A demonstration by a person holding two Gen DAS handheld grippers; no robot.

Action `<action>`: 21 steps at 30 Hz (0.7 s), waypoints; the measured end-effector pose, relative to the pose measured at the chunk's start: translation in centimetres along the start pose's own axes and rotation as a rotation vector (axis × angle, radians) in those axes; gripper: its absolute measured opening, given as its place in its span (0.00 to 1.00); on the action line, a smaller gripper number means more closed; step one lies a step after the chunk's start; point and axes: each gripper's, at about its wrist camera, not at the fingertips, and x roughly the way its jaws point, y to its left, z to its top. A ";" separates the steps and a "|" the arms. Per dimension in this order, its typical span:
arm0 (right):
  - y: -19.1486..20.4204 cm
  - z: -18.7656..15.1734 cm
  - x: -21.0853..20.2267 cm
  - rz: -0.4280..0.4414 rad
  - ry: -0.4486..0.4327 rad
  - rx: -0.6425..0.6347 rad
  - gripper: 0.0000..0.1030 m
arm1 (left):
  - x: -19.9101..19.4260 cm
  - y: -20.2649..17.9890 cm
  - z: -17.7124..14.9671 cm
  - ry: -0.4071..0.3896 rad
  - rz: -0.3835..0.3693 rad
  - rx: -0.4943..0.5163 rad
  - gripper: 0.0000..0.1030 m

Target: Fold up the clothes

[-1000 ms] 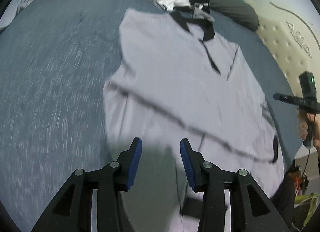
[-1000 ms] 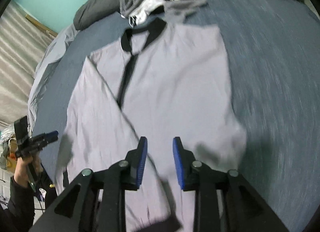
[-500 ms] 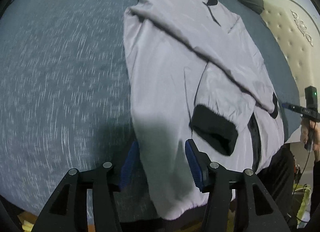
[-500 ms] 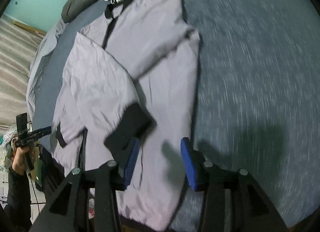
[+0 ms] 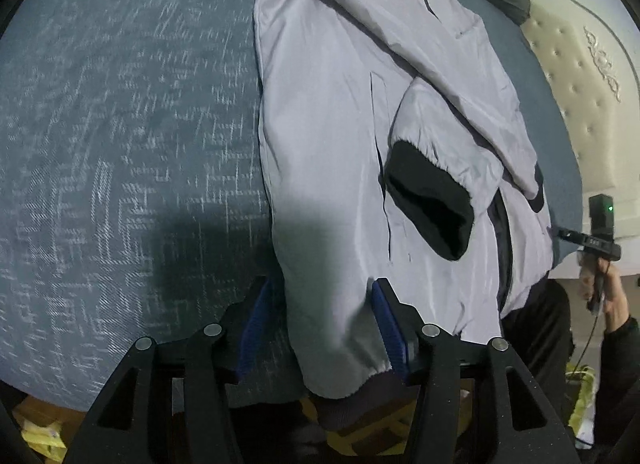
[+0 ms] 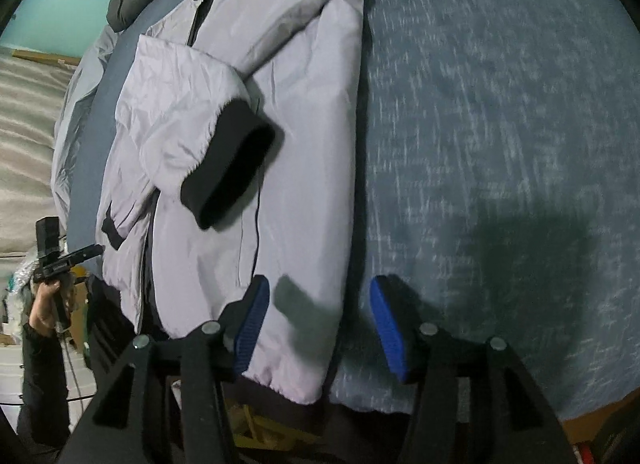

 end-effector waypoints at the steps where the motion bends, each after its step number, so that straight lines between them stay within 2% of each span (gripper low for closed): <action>1: 0.0 0.0 0.2 0.004 0.007 -0.001 0.52 | 0.1 0.1 -0.2 0.003 -0.008 -0.002 0.54; 7: 0.4 -0.1 1.0 0.038 0.039 -0.005 0.52 | 0.6 -0.5 -0.4 -0.002 -0.049 0.007 0.51; 8: 0.4 -0.1 1.1 0.045 0.042 -0.009 0.51 | 0.7 -0.7 -0.5 0.000 -0.051 0.013 0.41; 9: 0.5 -0.2 1.2 0.052 0.045 -0.013 0.43 | 0.7 -1.0 -0.6 -0.002 -0.048 0.025 0.29; 10: 0.6 -0.2 1.3 0.061 0.046 -0.018 0.37 | 0.7 -1.2 -0.6 -0.004 -0.045 0.036 0.23; 11: 0.6 -0.3 1.4 0.069 0.041 -0.021 0.29 | 0.7 -1.4 -0.7 -0.009 -0.044 0.045 0.13; 12: 0.7 -0.3 1.4 0.077 0.036 -0.024 0.19 | 0.5 -1.7 -0.6 -0.014 -0.047 0.051 0.06; 15: 0.8 0.0 0.8 0.104 0.020 -0.034 0.06 | 0.1 -3.3 -0.1 -0.035 -0.056 0.074 0.04; 21: 1.9 1.3 -1.3 0.147 -0.033 -0.073 0.03 | -2.2 -5.8 1.4 -0.074 -0.084 0.128 0.03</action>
